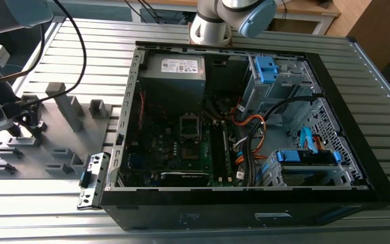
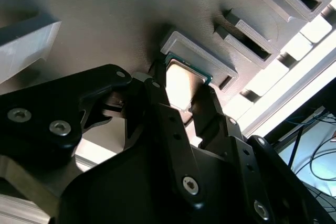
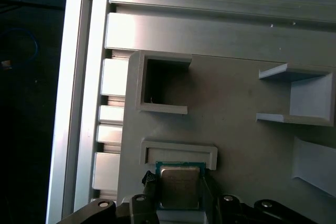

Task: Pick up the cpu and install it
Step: 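Pick up the cpu and move it towards the insertion slot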

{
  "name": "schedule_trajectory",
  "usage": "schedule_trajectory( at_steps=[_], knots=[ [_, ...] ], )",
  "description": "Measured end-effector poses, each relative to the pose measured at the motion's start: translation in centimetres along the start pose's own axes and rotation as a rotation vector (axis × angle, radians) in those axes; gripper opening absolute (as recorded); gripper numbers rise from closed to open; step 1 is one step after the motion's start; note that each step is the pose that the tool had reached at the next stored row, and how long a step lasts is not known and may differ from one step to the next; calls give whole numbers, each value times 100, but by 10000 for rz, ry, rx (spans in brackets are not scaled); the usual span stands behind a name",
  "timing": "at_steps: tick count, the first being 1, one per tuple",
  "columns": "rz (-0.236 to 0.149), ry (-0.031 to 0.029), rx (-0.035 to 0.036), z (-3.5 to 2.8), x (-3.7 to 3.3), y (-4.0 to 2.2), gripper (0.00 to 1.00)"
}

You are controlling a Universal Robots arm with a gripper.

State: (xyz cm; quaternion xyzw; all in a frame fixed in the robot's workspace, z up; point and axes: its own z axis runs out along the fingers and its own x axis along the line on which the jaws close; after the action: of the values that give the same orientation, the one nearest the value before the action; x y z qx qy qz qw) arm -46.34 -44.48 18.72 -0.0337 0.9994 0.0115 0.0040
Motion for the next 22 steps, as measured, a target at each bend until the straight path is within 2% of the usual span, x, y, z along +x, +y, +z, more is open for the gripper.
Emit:
schedule_trajectory(
  at_steps=[13, 15, 16, 22],
  knots=[
    [0, 0, 0, 1, 1, 1, 44],
    [0, -2, -1, 1, 2, 1, 45],
    [0, -1, 0, 1, 2, 1, 52],
    [0, 0, 1, 8, 2, 3, 52]
  ],
)
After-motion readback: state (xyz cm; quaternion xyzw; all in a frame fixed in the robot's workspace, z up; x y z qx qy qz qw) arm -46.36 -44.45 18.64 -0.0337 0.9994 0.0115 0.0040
